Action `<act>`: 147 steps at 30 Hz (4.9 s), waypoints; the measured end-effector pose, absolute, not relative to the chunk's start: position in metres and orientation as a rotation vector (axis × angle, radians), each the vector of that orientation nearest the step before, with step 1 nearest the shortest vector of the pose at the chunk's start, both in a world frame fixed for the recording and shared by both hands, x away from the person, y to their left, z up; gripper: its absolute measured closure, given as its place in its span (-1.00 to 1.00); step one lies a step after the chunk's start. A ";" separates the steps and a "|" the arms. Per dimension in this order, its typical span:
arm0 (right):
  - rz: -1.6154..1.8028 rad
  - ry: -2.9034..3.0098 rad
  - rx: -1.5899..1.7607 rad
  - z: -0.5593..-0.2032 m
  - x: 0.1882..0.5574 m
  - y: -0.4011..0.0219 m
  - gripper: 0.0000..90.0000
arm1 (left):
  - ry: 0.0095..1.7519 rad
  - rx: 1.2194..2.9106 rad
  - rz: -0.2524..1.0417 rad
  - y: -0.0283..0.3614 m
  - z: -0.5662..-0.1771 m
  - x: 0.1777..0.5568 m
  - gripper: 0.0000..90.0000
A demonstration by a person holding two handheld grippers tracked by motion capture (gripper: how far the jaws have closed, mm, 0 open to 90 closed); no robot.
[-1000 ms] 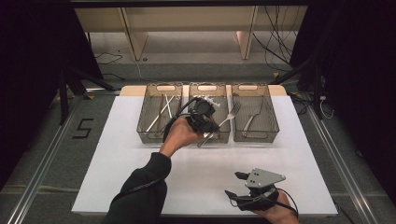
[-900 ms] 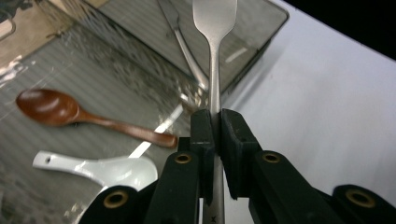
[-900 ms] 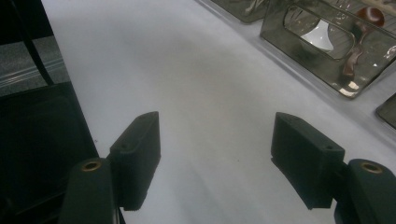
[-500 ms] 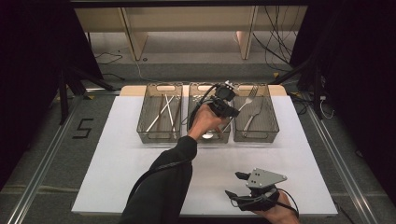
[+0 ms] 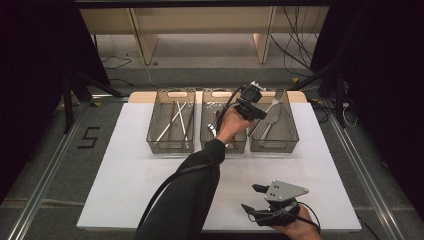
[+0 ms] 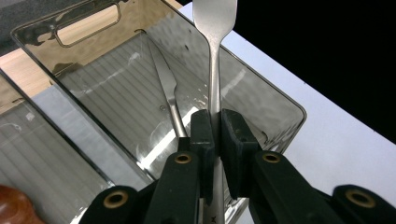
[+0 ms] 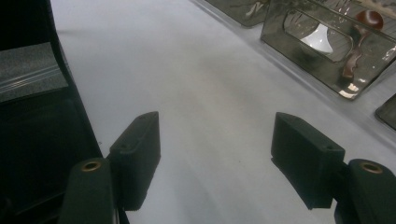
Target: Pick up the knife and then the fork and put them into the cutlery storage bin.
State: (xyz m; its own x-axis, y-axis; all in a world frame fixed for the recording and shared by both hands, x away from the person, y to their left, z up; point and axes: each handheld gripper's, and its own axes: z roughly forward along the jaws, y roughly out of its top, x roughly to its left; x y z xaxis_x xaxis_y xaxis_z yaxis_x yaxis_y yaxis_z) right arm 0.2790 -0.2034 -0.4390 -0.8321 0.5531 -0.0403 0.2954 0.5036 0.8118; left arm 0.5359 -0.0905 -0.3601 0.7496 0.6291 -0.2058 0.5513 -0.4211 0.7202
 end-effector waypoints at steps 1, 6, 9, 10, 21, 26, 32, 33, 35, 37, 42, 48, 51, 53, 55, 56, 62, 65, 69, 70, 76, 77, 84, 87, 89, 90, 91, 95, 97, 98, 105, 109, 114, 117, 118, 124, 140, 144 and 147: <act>1.243 2.455 0.714 -0.439 0.279 -0.203 -0.25 | 0.883 2.120 0.123 -0.092 -0.361 0.537 0.85; 1.244 2.456 0.715 -0.439 0.279 -0.203 -0.25 | 0.889 2.108 0.114 -0.098 -0.364 0.538 0.85; 1.246 2.455 0.714 -0.438 0.278 -0.203 -0.25 | 0.897 2.103 0.115 -0.100 -0.367 0.540 0.85; 1.246 2.455 0.712 -0.438 0.278 -0.203 -0.25 | 0.902 2.099 0.115 -0.101 -0.368 0.540 0.85; 1.248 2.459 0.713 -0.439 0.278 -0.203 -0.25 | 0.931 2.074 0.113 -0.102 -0.378 0.544 0.85; 1.247 2.461 0.710 -0.438 0.278 -0.203 -0.25 | 0.938 2.073 0.112 -0.104 -0.381 0.545 0.85; 1.247 2.460 0.712 -0.438 0.278 -0.204 -0.25 | 0.947 2.094 0.120 -0.108 -0.389 0.545 0.83; 1.249 2.459 0.709 -0.438 0.278 -0.204 -0.25 | 0.945 2.120 0.124 -0.109 -0.391 0.545 0.81; 1.252 2.457 0.710 -0.438 0.278 -0.204 -0.25 | 0.944 2.092 0.112 -0.107 -0.389 0.544 0.60; 1.248 2.461 0.712 -0.439 0.278 -0.204 -0.25 | 0.930 2.102 0.102 -0.106 -0.383 0.542 0.46; 1.244 2.461 0.716 -0.439 0.278 -0.203 -0.25 | 0.939 2.119 0.115 -0.094 -0.371 0.541 0.26; 1.237 2.463 0.720 -0.440 0.279 -0.203 -0.25 | 0.948 2.112 0.119 -0.074 -0.364 0.538 0.07; 1.233 2.460 0.725 -0.440 0.279 -0.204 -0.25 | 0.953 2.108 0.112 -0.063 -0.363 0.536 -0.03; 1.231 2.458 0.727 -0.441 0.280 -0.204 -0.25 | 0.949 2.106 0.098 -0.055 -0.362 0.534 -0.12; 1.230 2.458 0.729 -0.441 0.280 -0.205 -0.25 | 0.946 2.116 0.106 -0.047 -0.362 0.531 -0.15; 1.228 2.457 0.731 -0.441 0.280 -0.204 -0.25 | 0.946 2.114 0.109 -0.042 -0.362 0.530 -0.17; 1.222 2.456 0.740 -0.442 0.281 -0.204 -0.25 | 0.949 2.054 0.080 -0.012 -0.361 0.522 -0.25; 1.221 2.455 0.742 -0.442 0.282 -0.204 -0.25 | 0.939 2.031 0.083 0.001 -0.359 0.516 -0.30; 1.231 2.453 0.757 -0.443 0.283 -0.205 -0.25 | 0.925 1.999 0.087 0.016 -0.357 0.506 -0.33; 1.233 2.451 0.762 -0.443 0.283 -0.206 -0.25 | 0.922 2.000 0.083 0.020 -0.357 0.503 -0.35; 1.254 2.445 0.780 -0.443 0.285 -0.208 -0.25 | 0.913 1.961 0.092 0.040 -0.357 0.489 -0.39; 1.253 2.447 0.786 -0.444 0.285 -0.208 -0.25 | 0.912 1.960 0.096 0.042 -0.358 0.487 -0.39; 1.263 2.437 0.804 -0.444 0.287 -0.209 -0.25 | 0.907 1.940 0.110 0.059 -0.362 0.473 -0.41; 1.270 2.438 0.807 -0.445 0.288 -0.210 -0.25 | 0.910 1.932 0.115 0.065 -0.366 0.468 -0.41; 1.274 2.434 0.815 -0.445 0.288 -0.210 -0.25 | 0.908 1.930 0.114 0.069 -0.368 0.464 -0.42; 1.278 2.434 0.818 -0.445 0.288 -0.211 -0.25 | 0.906 1.932 0.116 0.071 -0.370 0.462 -0.42; 1.281 2.430 0.820 -0.445 0.288 -0.211 -0.25 | 0.906 1.934 0.121 0.072 -0.371 0.460 -0.43; 1.291 2.423 0.833 -0.444 0.289 -0.212 -0.25 | 0.902 1.926 0.125 0.080 -0.374 0.452 -0.46; 1.297 2.419 0.840 -0.444 0.289 -0.213 -0.26 | 0.892 1.918 0.130 0.084 -0.375 0.447 -0.47; 1.301 2.417 0.842 -0.444 0.290 -0.213 -0.26 | 0.889 1.917 0.135 0.086 -0.375 0.445 -0.49; 1.326 2.400 0.869 -0.444 0.290 -0.216 -0.26 | 0.874 1.889 0.147 0.103 -0.380 0.427 -0.50; 1.334 2.394 0.882 -0.444 0.291 -0.217 -0.26 | 0.871 1.873 0.157 0.115 -0.387 0.418 -0.51; 1.346 2.391 0.893 -0.444 0.291 -0.217 -0.26 | 0.884 1.873 0.165 0.126 -0.393 0.410 -0.51; 1.349 2.385 0.896 -0.444 0.292 -0.218 -0.26 | 0.876 1.871 0.173 0.130 -0.394 0.405 -0.52; 1.353 2.384 0.900 -0.444 0.292 -0.219 -0.26 | 0.873 1.868 0.175 0.131 -0.394 0.403 -0.52; 1.376 2.372 0.920 -0.444 0.292 -0.221 -0.26 | 0.846 1.870 0.192 0.133 -0.396 0.391 -0.52; 1.416 2.343 0.954 -0.443 0.293 -0.226 -0.30 | 0.795 1.856 0.203 0.144 -0.406 0.364 -0.57; 1.427 2.334 0.960 -0.444 0.294 -0.227 -0.32 | 0.787 1.845 0.221 0.150 -0.411 0.356 -0.57; 1.432 2.326 0.968 -0.444 0.294 -0.228 -0.34 | 0.791 1.848 0.224 0.155 -0.415 0.352 -0.57</act>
